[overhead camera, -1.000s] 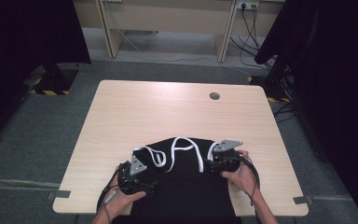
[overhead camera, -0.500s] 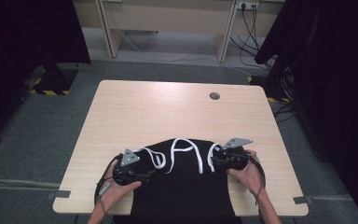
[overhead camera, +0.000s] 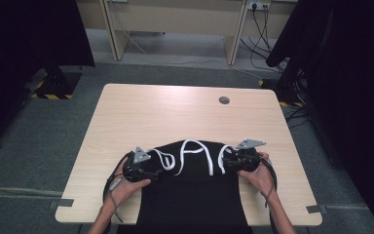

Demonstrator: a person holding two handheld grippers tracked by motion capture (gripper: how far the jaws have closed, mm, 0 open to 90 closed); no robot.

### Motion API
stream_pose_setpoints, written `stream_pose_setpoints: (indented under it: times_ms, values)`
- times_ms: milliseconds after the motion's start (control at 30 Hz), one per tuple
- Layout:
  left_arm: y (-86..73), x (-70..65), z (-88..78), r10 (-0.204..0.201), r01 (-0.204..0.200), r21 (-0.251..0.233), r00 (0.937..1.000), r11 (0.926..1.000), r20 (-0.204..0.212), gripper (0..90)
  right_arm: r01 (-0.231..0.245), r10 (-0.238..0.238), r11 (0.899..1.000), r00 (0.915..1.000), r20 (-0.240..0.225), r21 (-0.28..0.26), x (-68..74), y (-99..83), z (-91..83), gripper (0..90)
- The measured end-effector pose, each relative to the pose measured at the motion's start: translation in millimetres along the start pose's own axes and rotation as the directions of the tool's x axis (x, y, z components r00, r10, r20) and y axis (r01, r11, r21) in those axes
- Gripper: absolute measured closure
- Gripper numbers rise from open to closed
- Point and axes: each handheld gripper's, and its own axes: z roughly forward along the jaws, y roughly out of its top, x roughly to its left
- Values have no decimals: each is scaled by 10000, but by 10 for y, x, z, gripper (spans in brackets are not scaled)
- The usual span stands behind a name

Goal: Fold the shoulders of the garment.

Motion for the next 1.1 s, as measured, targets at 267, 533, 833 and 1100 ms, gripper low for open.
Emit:
stream_pose_setpoints:
  times_ms: [267, 533, 833, 1100]
  values:
    - [91, 71, 105, -1, 1, 68, 10000, 10000, -44, 157, -239, 239, 9997, 9995, 191, -13, -96, 55, 54, 462]
    - [139, 92, 163, -88, 89, 129, 9999, 9999, -123, 124, -297, 303, 9994, 9990, 332, -192, -139, 56, 77, 461]
    - [164, 95, 194, -127, 130, 166, 9998, 9998, -175, 100, -393, 407, 9987, 9981, 472, -311, -147, 53, 93, 446]
    - [165, 94, 196, -96, 99, 180, 9998, 9998, -157, 92, -736, 747, 9957, 9971, 176, -566, -75, 9, 76, 321]
